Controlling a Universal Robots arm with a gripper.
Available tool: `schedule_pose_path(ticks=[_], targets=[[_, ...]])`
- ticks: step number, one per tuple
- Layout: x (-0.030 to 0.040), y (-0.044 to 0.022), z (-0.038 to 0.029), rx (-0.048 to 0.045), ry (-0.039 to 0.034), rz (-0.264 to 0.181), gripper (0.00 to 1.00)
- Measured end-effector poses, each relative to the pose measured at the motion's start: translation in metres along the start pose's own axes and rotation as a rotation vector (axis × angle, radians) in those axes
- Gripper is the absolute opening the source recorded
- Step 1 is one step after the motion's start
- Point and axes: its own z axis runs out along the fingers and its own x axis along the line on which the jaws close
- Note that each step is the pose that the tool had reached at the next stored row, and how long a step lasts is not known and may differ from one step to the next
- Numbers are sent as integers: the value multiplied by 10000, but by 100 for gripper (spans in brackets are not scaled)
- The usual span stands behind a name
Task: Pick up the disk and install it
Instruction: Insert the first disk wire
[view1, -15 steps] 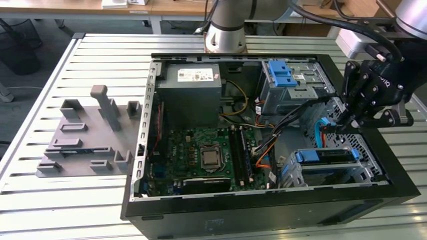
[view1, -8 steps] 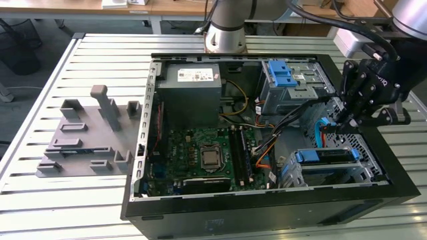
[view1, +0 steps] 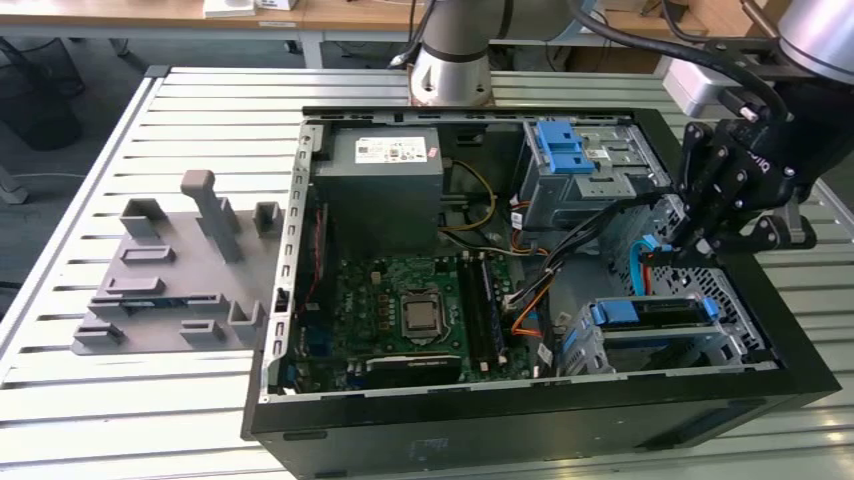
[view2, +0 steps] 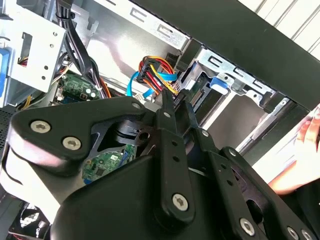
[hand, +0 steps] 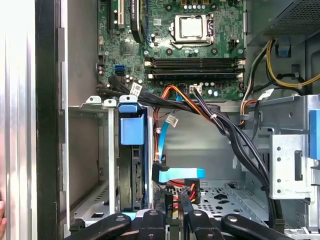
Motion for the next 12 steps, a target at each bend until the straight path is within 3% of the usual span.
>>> schedule_pose_path(ticks=[3, 7, 10, 12], targets=[[-1, 0, 10, 1, 38, 0, 25], [-1, 0, 25, 3, 142, 1, 25], [-1, 0, 27, 4, 161, 1, 24], [-2, 0, 28, 4, 160, 1, 16]])
